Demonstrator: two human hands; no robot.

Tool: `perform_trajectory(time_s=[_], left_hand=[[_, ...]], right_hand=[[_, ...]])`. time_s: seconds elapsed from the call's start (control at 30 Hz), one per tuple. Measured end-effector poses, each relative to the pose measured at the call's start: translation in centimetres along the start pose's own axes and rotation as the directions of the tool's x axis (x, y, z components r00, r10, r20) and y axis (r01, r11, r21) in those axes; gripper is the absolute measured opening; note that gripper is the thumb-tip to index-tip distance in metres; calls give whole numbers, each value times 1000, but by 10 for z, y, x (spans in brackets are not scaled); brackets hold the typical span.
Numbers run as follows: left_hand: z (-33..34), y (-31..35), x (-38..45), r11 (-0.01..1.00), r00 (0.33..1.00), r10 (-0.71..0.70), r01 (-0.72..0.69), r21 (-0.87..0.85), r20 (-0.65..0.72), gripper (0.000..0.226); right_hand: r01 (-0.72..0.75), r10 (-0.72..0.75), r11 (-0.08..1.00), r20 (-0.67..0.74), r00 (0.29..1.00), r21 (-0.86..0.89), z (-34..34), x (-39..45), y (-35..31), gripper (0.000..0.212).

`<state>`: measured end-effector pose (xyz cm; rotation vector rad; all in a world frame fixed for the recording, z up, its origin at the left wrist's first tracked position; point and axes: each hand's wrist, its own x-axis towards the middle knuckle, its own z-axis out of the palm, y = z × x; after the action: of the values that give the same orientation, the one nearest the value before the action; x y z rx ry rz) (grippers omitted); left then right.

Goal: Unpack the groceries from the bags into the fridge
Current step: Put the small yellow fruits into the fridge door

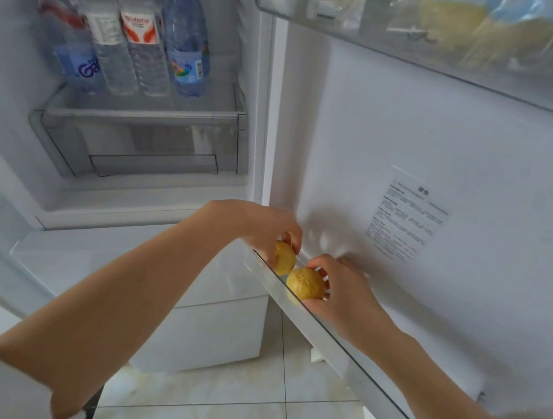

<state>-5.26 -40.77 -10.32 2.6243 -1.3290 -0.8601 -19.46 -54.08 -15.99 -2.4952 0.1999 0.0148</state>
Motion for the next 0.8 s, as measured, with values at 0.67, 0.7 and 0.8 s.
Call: perform_trajectory(time_s=[0.67,0.7,0.8], left_hand=[[14,4,-48,973,921,39,-124,-196,-388,27],[19,7,-55,969,898,45,-145,-200,-438,25],[37,22,-76,951,830,25,-192,-242,-558,22]], right_hand=[[56,-36,987,-125,991,153,-20,-34,-21,44],[62,-38,983,-141,989,172,-22,-41,-24,42],[106,-63,975,-210,976,198,-24,-68,-33,38]])
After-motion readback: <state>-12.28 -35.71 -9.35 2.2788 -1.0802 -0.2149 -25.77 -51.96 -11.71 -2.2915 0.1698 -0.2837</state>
